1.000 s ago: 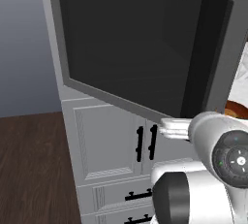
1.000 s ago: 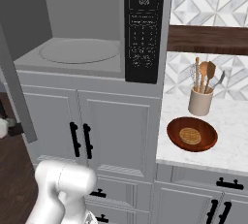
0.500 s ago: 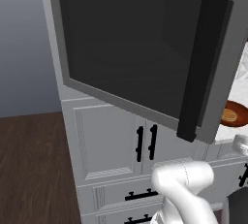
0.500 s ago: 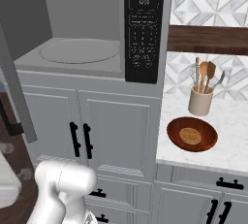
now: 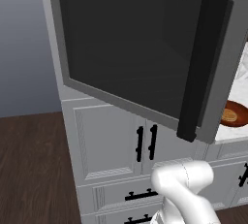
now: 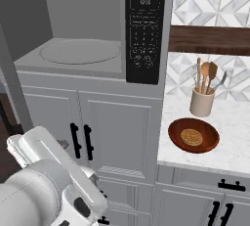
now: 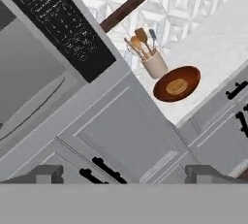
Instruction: Open the microwave, place the bowl with waffle inside the microwave, then close the microwave door and turn it on.
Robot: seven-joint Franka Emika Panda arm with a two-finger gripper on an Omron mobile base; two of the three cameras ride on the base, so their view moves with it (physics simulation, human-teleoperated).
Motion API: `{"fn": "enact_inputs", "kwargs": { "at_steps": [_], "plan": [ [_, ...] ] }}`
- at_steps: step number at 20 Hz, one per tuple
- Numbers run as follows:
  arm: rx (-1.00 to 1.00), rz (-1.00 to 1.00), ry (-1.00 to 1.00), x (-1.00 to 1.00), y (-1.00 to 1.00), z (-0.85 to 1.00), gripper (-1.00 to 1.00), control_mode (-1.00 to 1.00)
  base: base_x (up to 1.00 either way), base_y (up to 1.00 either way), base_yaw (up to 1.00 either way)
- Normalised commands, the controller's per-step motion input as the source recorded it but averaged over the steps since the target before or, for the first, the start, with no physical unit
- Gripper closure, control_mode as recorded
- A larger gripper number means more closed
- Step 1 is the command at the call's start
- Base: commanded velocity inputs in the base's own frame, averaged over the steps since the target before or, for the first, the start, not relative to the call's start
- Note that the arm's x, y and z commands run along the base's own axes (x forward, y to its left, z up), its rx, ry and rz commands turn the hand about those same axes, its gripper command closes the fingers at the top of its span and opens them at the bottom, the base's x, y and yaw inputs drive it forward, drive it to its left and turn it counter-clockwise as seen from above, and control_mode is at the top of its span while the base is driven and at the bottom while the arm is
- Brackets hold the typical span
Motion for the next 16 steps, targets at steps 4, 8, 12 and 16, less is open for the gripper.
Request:
{"fn": "enact_inputs", "kwargs": {
  "at_steps": [4, 8, 12, 16],
  "plan": [
    [0.55, 0.55, -0.2, 0.88, -0.19, -0.09, -1.0, -1.0, 0.0, 0.0, 0.0],
    [0.5, 0.54, -0.16, 0.99, 0.0, 0.0, -1.0, -1.0, 0.0, 0.0, 0.0],
    [0.41, 0.38, -0.01, 0.86, 0.04, 0.0, -1.0, -1.0, 0.0, 0.0, 0.0],
    [0.11, 0.11, 0.05, 0.59, 0.49, -0.03, -1.0, -1.0, 0.0, 0.0, 0.0]
  ]
}}
